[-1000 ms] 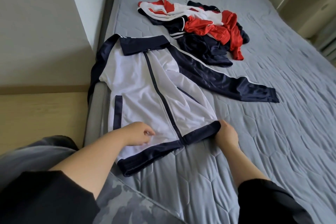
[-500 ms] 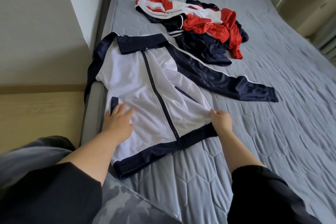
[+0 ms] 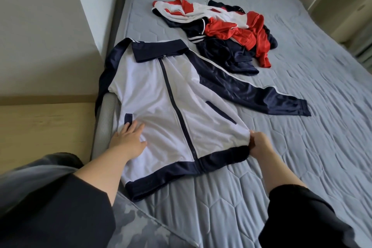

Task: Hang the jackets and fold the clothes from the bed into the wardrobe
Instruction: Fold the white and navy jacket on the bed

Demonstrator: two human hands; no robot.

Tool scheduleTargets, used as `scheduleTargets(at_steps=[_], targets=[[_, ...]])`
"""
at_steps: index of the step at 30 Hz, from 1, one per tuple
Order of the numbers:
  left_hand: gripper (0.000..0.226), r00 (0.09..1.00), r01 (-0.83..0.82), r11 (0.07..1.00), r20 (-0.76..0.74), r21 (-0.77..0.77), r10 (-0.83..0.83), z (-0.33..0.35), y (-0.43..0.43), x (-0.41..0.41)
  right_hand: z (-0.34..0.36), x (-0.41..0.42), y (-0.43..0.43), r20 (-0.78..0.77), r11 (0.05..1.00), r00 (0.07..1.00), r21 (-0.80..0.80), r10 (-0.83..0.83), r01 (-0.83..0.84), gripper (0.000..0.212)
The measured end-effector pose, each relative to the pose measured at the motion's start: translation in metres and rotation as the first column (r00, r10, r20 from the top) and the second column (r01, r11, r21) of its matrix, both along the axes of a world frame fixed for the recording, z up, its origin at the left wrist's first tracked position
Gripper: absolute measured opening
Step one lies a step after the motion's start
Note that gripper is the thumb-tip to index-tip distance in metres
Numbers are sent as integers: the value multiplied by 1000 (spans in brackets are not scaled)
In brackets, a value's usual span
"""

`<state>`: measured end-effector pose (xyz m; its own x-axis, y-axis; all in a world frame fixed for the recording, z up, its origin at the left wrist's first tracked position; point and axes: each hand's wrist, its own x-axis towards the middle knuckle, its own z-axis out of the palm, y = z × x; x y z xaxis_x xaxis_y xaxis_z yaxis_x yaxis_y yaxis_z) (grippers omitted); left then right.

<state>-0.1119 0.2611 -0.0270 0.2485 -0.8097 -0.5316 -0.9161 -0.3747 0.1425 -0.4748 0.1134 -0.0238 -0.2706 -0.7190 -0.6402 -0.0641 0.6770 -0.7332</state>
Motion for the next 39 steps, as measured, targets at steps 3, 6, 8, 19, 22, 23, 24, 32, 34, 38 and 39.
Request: scheduleTargets(at_steps=[3, 6, 8, 19, 22, 23, 24, 32, 34, 38, 39], targets=[[66, 1000, -9, 1000, -5, -2, 9, -2, -1, 1, -1, 3, 8, -371, 973, 899, 95, 232, -211, 30], [68, 1000, -31, 999, -6, -15, 31, -8, 0, 5, -4, 7, 12, -550, 981, 822, -31, 145, -194, 15], [70, 998, -69, 997, -10, -18, 69, -11, 0, 8, -5, 9, 20, -654, 981, 753, -89, 73, -172, 13], [68, 707, -706, 652, -215, -278, 673, 12, -2, 6, -14, 1, 29, -579, 956, 779, 7, 242, -292, 40], [63, 605, -795, 580, -280, -177, 745, 12, -2, 11, -20, 0, 31, -597, 880, 697, 31, 397, -475, 39], [59, 613, -790, 586, -276, -184, 740, 10, -1, 13, -19, -1, 30, -592, 870, 699, 8, 401, -492, 38], [55, 631, -775, 596, -286, -210, 721, 9, -1, 15, -18, -1, 29, -575, 874, 725, -33, 380, -484, 36], [15, 841, -541, 840, -15, -34, 541, 7, 5, 5, -17, -7, 29, -680, 931, 652, 133, 335, -339, 14], [23, 769, -639, 766, -80, -73, 634, 9, 2, 5, -15, 9, 21, -766, 928, 572, 86, 294, -362, 26], [36, 848, -481, 685, -95, -547, 521, 14, -7, 8, -9, 45, -6, -760, 872, 616, -142, 206, -468, 37], [45, 903, -349, 712, -17, -609, 429, 14, -10, 7, -8, 53, -14, -724, 863, 656, -174, 214, -473, 38]])
